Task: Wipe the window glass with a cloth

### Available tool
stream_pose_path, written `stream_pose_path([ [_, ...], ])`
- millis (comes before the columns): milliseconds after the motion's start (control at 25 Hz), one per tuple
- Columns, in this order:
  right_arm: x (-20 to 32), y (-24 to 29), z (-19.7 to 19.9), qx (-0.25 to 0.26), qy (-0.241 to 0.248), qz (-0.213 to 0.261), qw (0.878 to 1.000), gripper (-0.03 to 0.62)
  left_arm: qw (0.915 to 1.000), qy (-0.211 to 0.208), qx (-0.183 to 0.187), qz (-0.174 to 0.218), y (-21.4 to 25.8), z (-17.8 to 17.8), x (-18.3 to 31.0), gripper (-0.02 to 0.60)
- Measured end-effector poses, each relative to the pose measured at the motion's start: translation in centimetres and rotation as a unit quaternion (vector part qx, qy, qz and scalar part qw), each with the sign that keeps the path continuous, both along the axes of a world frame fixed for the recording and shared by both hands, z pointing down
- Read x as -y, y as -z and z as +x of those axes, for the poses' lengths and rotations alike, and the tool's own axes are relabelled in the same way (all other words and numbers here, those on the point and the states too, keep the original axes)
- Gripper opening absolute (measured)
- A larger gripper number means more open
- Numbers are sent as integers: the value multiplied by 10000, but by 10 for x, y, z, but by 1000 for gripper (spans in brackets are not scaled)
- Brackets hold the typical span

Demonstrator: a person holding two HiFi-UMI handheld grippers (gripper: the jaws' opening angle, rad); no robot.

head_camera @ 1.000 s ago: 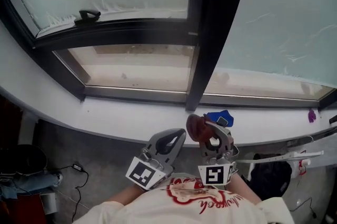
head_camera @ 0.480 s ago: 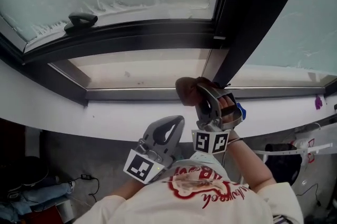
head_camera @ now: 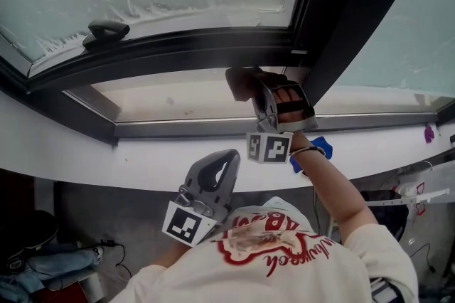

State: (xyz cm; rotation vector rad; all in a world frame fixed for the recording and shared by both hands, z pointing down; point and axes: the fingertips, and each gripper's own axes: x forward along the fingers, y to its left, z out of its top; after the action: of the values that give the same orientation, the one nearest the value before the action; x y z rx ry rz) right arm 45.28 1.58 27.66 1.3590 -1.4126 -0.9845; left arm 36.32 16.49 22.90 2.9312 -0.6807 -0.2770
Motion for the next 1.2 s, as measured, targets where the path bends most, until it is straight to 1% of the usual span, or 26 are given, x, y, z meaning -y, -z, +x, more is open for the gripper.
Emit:
stream_pose_path([
  [80,7,-2,2,-284,43,25,9996,74,10000,11,31,-66,-3,-3,3,21],
  [160,12,-11,2,-659,107,-72,9977,74,9999,28,54,-98,-5,-5,5,21],
  [240,20,-23,7,-937,20,-237,9953,74,9999,48,47,-121,-6,-8,6,21],
  [320,26,-30,13,-1033,-148,-356,9939,74,9999,37,38,-109,-5,-9,4,21],
  [440,30,-29,17,-1021,-302,-299,9939,74,9999,-3,81,-73,-5,-10,0,21],
  [560,34,-27,20,-1006,-479,-233,9935,74,10000,11,38,-80,-4,-11,-2,21],
  [720,39,-32,27,-1076,-737,-318,9909,74,10000,-2,18,-76,-5,-11,-7,21],
  [920,39,-31,26,-830,-781,-448,9925,74,10000,46,-20,-30,-2,-13,-10,21],
  [1200,39,-43,25,-809,-763,-674,9915,74,9999,107,-49,5,1,-16,-11,21],
])
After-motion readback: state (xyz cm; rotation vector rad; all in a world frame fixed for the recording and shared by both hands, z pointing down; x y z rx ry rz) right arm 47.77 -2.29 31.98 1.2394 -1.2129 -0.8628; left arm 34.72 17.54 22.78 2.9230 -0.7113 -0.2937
